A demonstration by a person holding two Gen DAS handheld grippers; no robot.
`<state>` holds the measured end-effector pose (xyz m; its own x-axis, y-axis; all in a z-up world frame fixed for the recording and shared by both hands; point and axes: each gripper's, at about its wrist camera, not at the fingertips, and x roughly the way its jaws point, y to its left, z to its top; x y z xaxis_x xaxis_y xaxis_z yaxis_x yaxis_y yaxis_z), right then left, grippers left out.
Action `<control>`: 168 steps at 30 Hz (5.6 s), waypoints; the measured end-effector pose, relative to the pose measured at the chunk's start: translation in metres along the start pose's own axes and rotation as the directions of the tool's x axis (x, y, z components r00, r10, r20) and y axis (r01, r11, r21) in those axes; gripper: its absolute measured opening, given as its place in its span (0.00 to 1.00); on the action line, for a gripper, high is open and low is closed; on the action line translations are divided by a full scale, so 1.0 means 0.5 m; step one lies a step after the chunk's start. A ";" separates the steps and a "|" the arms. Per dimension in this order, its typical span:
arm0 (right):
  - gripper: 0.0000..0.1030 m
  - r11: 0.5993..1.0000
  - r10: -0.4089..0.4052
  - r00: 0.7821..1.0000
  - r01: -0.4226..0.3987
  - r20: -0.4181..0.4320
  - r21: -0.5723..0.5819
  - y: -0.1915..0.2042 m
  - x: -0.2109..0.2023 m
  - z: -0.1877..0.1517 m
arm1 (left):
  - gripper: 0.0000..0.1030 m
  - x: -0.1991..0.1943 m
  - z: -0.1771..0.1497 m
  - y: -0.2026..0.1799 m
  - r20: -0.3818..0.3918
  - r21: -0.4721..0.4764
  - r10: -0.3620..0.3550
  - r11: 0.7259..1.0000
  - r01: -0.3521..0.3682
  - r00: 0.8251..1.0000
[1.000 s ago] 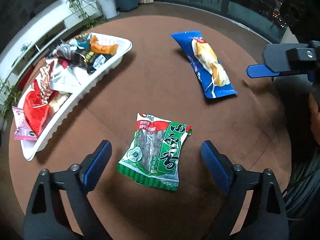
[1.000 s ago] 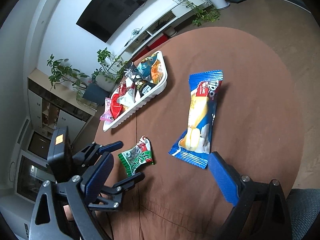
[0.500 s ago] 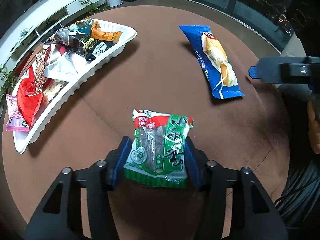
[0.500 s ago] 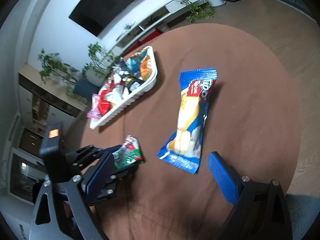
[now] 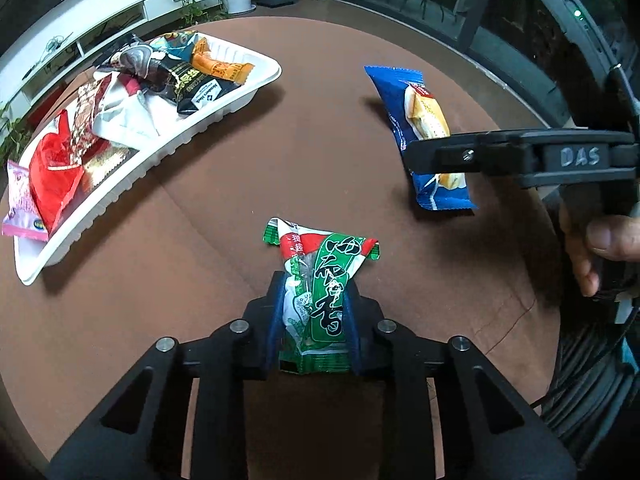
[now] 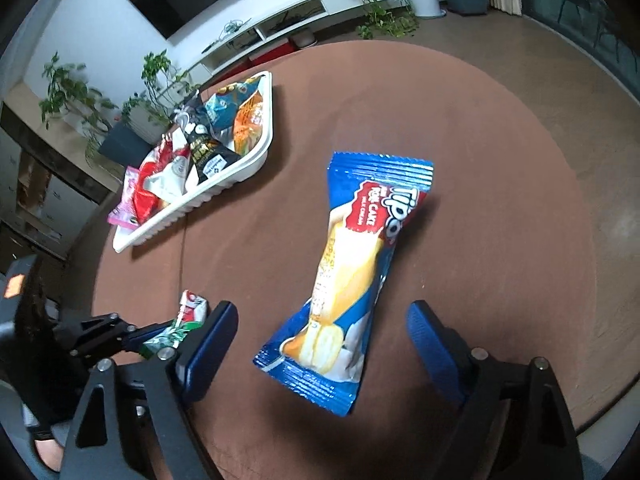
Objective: Organize snacks
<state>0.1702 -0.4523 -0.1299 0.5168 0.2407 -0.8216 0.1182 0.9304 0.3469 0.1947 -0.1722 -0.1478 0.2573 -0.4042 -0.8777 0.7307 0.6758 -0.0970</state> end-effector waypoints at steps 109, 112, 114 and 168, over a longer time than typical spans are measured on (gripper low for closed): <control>0.27 0.949 0.086 0.988 -0.120 -0.127 -0.292 0.382 0.241 0.321 | 0.24 -0.014 0.128 0.455 0.256 -0.535 0.162 0.845 0.000 0.953; 0.27 0.952 0.090 0.988 -0.123 -0.127 -0.280 0.374 0.248 0.320 | 0.24 -0.004 0.124 0.458 0.260 -0.537 0.169 0.843 -0.003 0.951; 0.27 0.954 0.091 0.988 -0.123 -0.126 -0.275 0.373 0.252 0.322 | 0.25 -0.005 0.120 0.459 0.262 -0.537 0.175 0.843 -0.007 0.949; 1.00 0.929 0.233 0.836 -0.040 0.497 -0.369 0.348 -0.155 0.205 | 1.00 -0.296 0.033 0.200 0.369 -0.551 0.575 0.768 -0.326 0.730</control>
<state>0.2376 -0.3376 0.0402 0.8811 0.2807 -0.3805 -0.2235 0.9564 0.1880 0.2403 -0.0549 -0.0198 0.8413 -0.1337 -0.5237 0.1283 0.9906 -0.0468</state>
